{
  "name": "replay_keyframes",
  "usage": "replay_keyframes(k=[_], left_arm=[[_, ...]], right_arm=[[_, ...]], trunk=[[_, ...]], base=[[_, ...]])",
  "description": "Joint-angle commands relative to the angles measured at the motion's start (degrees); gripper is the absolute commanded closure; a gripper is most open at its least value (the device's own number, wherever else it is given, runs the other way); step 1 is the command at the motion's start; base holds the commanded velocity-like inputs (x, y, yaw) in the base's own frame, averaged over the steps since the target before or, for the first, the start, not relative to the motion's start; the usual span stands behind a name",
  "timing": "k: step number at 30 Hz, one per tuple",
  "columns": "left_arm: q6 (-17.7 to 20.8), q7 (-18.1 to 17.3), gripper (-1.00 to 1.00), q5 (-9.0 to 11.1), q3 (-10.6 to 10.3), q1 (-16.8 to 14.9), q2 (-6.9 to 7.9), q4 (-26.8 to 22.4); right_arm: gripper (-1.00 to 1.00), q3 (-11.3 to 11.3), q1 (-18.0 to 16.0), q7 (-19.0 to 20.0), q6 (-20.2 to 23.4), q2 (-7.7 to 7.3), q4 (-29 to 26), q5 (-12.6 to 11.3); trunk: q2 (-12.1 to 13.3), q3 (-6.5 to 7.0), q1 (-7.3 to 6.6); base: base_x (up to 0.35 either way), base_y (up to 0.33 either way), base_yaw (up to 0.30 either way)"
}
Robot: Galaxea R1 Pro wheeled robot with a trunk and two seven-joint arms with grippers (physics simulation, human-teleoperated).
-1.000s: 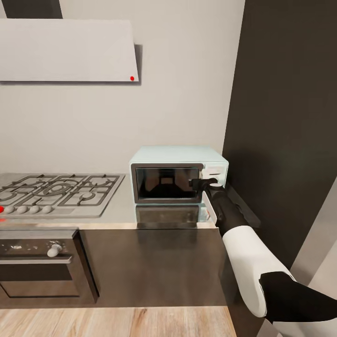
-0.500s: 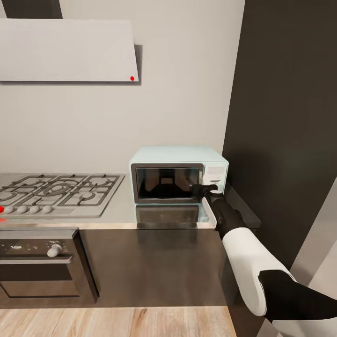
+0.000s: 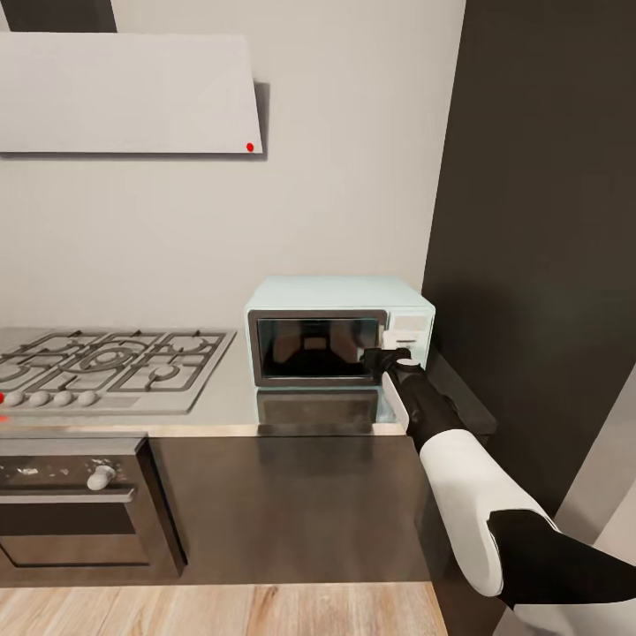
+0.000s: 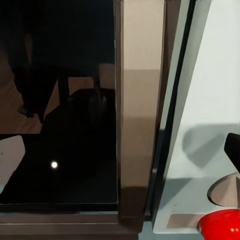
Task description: In the kitchen, take the popcorn bag from the countertop, put it into the microwave, and heat it until the popcorn is cooked so the cooked popcorn ends up inside the bag.
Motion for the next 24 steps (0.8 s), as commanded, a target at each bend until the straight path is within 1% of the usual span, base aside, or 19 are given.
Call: replay_keyframes(k=[1, 16, 17, 20, 24], left_arm=[[0.0, 0.0, -1.0, 0.2, -0.1, 0.0, 0.0, -0.1], [0.0, 0.0, -1.0, 0.2, -0.1, 0.0, -0.01, -0.1], [0.0, 0.0, -1.0, 0.2, -0.1, 0.0, -0.01, -0.1], [0.0, 0.0, -1.0, 0.2, -0.1, 0.0, 0.01, -0.1], [0.0, 0.0, -1.0, 0.2, -0.1, 0.0, -0.01, -0.1]], right_arm=[[-1.0, -0.2, 0.0, 0.1, 0.3, 0.07, -0.1, 0.6], [-1.0, -0.3, 0.0, -0.1, 0.3, 0.07, -0.1, 0.7], [1.0, -0.3, 0.0, 0.0, 0.4, 0.07, -0.1, 0.7], [1.0, -0.3, 0.0, 0.5, 0.4, 0.07, -0.1, 0.6], [1.0, -0.3, 0.0, 0.1, 0.3, 0.07, -0.1, 0.6]], trunk=[[0.0, -0.06, 0.0], [0.0, -0.06, 0.0], [0.0, -0.06, 0.0], [0.0, -0.06, 0.0], [0.0, -0.06, 0.0]], base=[[0.0, 0.0, 0.0], [0.0, 0.0, 0.0], [0.0, 0.0, 0.0], [0.0, 0.0, 0.0], [0.0, 0.0, 0.0]])
